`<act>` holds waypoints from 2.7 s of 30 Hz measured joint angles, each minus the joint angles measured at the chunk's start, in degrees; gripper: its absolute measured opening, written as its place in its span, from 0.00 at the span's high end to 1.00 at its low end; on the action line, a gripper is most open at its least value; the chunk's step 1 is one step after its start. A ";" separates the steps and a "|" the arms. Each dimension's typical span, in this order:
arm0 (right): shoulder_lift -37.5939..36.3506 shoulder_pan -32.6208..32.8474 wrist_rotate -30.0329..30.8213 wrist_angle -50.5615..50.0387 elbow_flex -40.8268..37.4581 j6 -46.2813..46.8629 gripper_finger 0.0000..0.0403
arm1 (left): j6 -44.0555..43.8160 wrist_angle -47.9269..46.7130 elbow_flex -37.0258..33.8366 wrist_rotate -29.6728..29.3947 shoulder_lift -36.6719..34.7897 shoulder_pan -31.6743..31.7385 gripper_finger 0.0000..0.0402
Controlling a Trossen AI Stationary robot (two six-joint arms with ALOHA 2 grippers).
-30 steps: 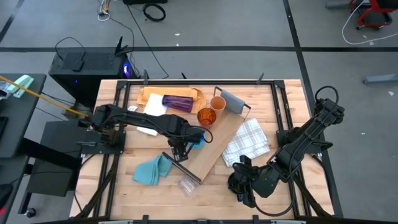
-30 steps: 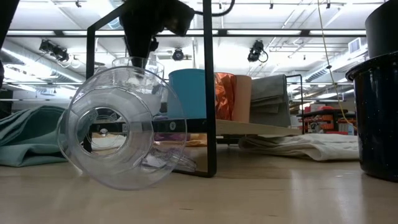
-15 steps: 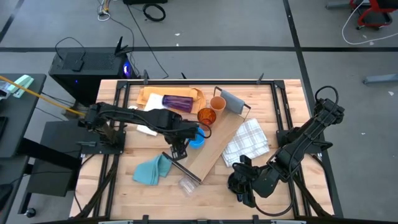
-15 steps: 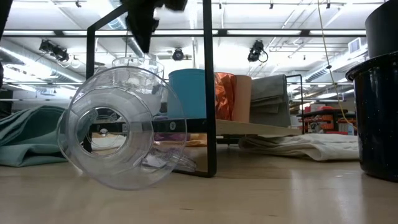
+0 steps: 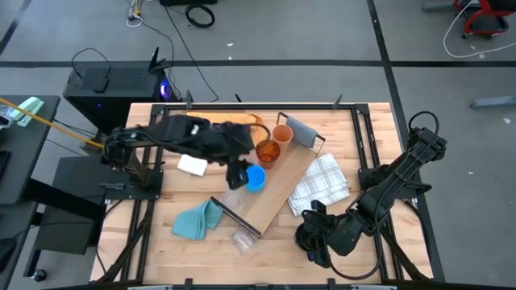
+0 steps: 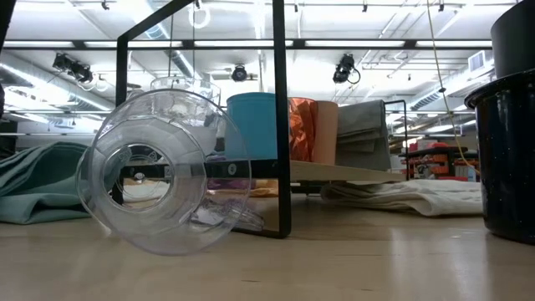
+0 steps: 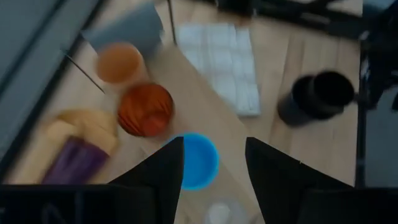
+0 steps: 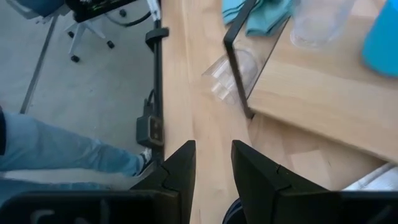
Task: Stack small to large cups/mugs on shelf
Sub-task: Put the violet glass on the shelf
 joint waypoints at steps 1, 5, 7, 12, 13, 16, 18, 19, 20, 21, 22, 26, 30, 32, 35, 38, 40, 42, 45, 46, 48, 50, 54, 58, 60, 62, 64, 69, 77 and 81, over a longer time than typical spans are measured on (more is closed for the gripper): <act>0.00 -0.51 0.71 0.03 0.00 -0.52 0.72 | 0.33 -0.75 1.83 -0.93 0.00 0.01 0.56; -0.74 -5.19 2.02 -0.08 0.23 -3.88 0.72 | 2.10 -2.59 7.09 -4.51 -0.61 0.24 0.57; -1.38 -8.50 1.87 0.07 1.05 -6.50 0.72 | 2.70 -2.45 5.15 -5.65 -2.87 0.64 0.57; -3.18 -17.16 -0.28 0.24 5.86 -16.17 0.72 | 2.23 -9.21 4.79 -8.05 -5.17 3.48 0.57; -3.44 -18.94 -1.16 -0.08 7.35 -18.69 0.72 | 3.00 -11.00 4.75 -8.28 -5.33 4.32 0.57; -3.96 -23.77 -3.69 0.33 12.54 -25.30 0.72 | 7.58 -13.70 4.68 -8.34 -5.38 7.78 0.57; -4.17 -26.39 -5.96 -0.09 15.92 -28.92 0.72 | 12.89 -13.74 4.33 -8.34 -5.37 10.24 0.56; -4.17 -27.59 -7.16 0.26 17.66 -30.49 0.72 | 15.84 -13.81 4.24 -8.30 -5.29 11.69 0.55; -4.22 -28.63 -8.29 0.06 19.14 -32.05 0.72 | 19.07 -13.65 4.24 -8.23 -5.05 13.30 0.54; -4.22 -29.47 -9.15 -0.49 20.59 -33.38 0.72 | 21.95 -13.56 3.96 -8.20 -4.83 14.98 0.53; -4.22 -30.17 -9.71 -0.49 22.01 -34.36 0.72 | 24.73 -13.66 3.43 -8.09 -4.73 16.92 0.52; -4.25 -31.91 -10.56 -2.67 27.09 -36.58 0.72 | 34.27 -13.60 -2.14 -8.12 -4.61 25.41 0.47; -4.28 -32.73 -10.75 -4.68 29.36 -36.96 0.72 | 39.27 -13.50 -10.09 -7.84 -4.60 33.64 0.44; -4.28 -32.77 -10.53 -5.45 29.59 -36.96 0.72 | 40.89 -12.25 -14.54 -7.77 -4.61 36.95 0.43; -4.28 -33.09 -10.28 -6.21 29.17 -36.92 0.72 | 43.50 -9.23 -21.13 -4.18 -4.59 40.61 0.43; -4.22 -33.14 -10.20 -7.34 28.65 -36.02 0.72 | 46.26 -5.26 -26.09 4.33 -4.52 43.71 0.43; -4.20 -33.14 -10.09 -7.56 28.38 -35.79 0.72 | 47.06 -2.35 -29.05 7.09 -4.52 44.73 0.43; -4.19 -33.12 -10.11 -8.46 28.32 -34.55 0.72 | 48.56 0.30 -31.47 8.47 -4.46 44.92 0.43; -4.15 -33.12 -10.08 -9.52 28.30 -33.50 0.72 | 51.16 3.61 -32.91 9.78 -4.52 44.65 0.43; -4.15 -33.14 -10.08 -9.75 28.30 -33.50 0.72 | 52.61 4.36 -33.27 11.07 -4.52 44.41 0.43; -4.15 -33.12 -10.10 -9.87 28.30 -33.50 0.72 | 56.64 5.63 -33.86 13.65 -4.50 43.81 0.43; -4.15 -33.09 -10.21 -10.23 28.30 -33.52 0.72 | 62.24 6.37 -33.87 15.67 -4.52 43.13 0.43; -4.15 -33.09 -12.41 -12.25 28.30 -35.78 0.72 | 70.58 7.52 -33.87 17.40 -4.52 41.65 0.43; -4.15 -33.09 -14.94 -14.89 28.28 -37.00 0.72 | 71.72 8.14 -33.87 17.48 -4.48 41.26 0.43; -4.15 -33.06 -15.46 -15.92 28.28 -37.84 0.72 | 71.51 8.29 -33.85 17.29 -4.03 41.39 0.43; -4.15 -32.95 -16.26 -16.48 28.28 -38.02 0.72 | 69.86 8.34 -33.85 17.30 -2.95 41.81 0.43; -4.15 -32.92 -17.59 -16.72 28.28 -38.48 0.72 | 67.63 8.21 -33.85 17.30 -1.71 41.99 0.42; -4.15 -32.92 -18.26 -16.81 28.28 -39.06 0.72 | 62.30 7.66 -33.85 17.17 1.85 42.01 0.31; -4.15 -32.96 -18.50 -16.90 28.28 -37.51 0.72 | 56.56 7.34 -33.85 16.66 4.58 42.01 0.09; -4.15 -32.96 -18.50 -16.98 28.28 -36.24 0.72 | 56.49 8.98 -33.85 16.38 4.44 41.83 0.05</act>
